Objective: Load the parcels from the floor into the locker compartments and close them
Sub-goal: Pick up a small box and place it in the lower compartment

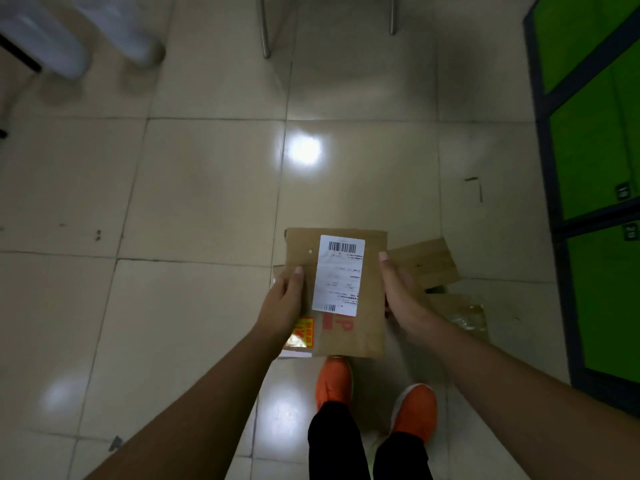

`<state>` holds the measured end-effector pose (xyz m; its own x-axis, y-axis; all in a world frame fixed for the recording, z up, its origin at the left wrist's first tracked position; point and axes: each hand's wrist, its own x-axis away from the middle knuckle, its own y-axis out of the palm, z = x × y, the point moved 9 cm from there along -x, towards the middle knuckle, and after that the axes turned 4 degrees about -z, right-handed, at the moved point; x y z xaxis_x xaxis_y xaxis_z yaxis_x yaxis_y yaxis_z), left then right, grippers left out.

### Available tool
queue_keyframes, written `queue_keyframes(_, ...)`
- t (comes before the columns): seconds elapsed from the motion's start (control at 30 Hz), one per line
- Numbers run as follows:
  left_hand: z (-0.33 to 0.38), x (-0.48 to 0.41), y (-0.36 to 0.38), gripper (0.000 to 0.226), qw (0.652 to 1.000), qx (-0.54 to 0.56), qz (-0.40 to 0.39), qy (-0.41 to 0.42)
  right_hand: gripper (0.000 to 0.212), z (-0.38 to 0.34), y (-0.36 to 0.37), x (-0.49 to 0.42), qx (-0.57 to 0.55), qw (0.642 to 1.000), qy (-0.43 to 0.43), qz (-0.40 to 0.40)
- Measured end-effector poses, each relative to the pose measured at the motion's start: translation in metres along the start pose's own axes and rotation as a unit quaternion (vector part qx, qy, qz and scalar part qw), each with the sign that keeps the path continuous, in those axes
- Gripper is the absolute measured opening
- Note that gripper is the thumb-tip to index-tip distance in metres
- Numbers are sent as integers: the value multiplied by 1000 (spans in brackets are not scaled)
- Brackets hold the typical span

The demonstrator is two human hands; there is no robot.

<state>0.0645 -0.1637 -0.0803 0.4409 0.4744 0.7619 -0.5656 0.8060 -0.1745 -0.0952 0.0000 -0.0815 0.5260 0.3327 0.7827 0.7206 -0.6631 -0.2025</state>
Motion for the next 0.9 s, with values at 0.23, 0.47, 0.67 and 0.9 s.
queue_keyframes(0.23, 142, 65, 27, 36, 992, -64, -89, 70, 73, -104, -84, 80, 35, 999, -25, 11)
queue_keyframes(0.47, 312, 193, 44, 37, 973, -111, -84, 182, 73, -218, -177, 215, 41, 992, -75, 91)
queue_keyframes(0.67, 441, 318, 57, 60, 954, -133, -93, 252, 74, -305, -259, 345, 7, 979, -139, 152)
queue_keyframes(0.9, 545, 410, 80, 38, 927, -109, -143, 329, 63, -354, -332, 468, -104, 956, -196, 191)
